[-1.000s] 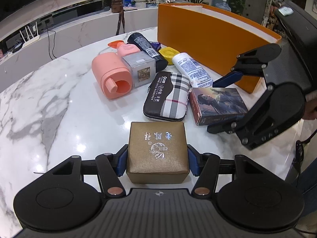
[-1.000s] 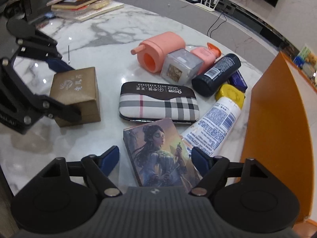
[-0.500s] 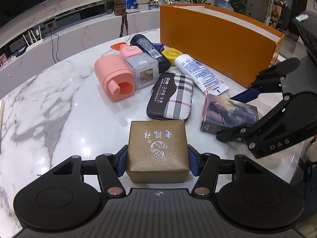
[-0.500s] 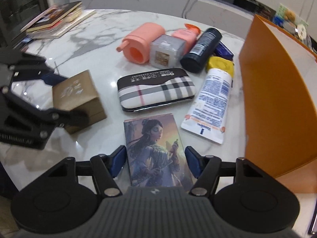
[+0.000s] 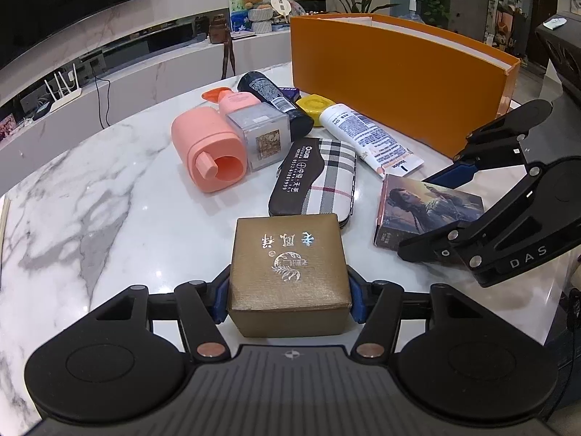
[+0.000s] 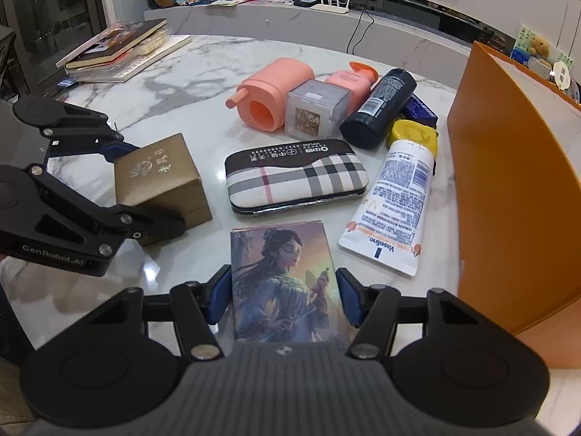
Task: Organize rigid objects
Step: 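Lift the gold-brown box and painted book and carry both over the orange box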
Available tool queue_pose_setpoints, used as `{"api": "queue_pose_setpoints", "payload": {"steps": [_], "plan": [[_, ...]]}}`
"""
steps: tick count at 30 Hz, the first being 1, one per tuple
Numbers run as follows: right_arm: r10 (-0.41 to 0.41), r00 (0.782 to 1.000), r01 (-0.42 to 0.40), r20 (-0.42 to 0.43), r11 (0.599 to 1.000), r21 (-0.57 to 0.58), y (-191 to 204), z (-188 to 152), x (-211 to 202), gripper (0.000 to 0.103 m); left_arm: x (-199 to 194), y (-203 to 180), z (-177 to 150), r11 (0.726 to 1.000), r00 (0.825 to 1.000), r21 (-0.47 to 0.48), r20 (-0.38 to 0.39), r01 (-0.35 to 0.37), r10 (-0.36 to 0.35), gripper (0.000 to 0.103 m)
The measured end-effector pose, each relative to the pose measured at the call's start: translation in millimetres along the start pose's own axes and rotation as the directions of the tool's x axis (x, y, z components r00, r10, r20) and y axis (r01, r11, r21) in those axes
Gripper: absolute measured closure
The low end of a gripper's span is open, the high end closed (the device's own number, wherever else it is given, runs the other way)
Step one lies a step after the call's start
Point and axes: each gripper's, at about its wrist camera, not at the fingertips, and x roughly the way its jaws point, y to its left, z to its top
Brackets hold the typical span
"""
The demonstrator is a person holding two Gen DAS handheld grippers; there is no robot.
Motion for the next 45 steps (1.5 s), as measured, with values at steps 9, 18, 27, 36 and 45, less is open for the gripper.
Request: {"api": "queue_pose_setpoints", "payload": {"steps": [9, 18, 27, 36, 45], "plan": [[-0.002, 1.000, 0.001, 0.011, 0.998, 0.066, -4, 16, -23, 0.042, -10, 0, 8, 1.000, 0.999, -0.001, 0.031, -0.019, 0.019, 0.035], [-0.071, 0.994, 0.064, 0.077, 0.994, 0.086, -17, 54, -58, 0.042, -29, 8, 32, 0.997, 0.997, -0.075, 0.072, -0.003, 0.008, 0.035], [-0.111, 0.988, 0.103, 0.104, 0.992, 0.078, -34, 82, -83, 0.042, -34, 9, 43, 0.997, 0.997, -0.075, 0.079, 0.011, -0.005, 0.035], [-0.112, 0.986, 0.104, 0.123, 0.992, 0.073, -56, 116, -110, 0.042, -45, 0, 77, 0.998, 0.996, -0.055, 0.088, -0.012, 0.017, 0.035], [-0.154, 0.967, 0.115, 0.204, 0.974, 0.193, -104, 141, -109, 0.042, -54, -16, 132, 1.000, 0.991, -0.023, 0.130, -0.019, 0.022, 0.035]]}}
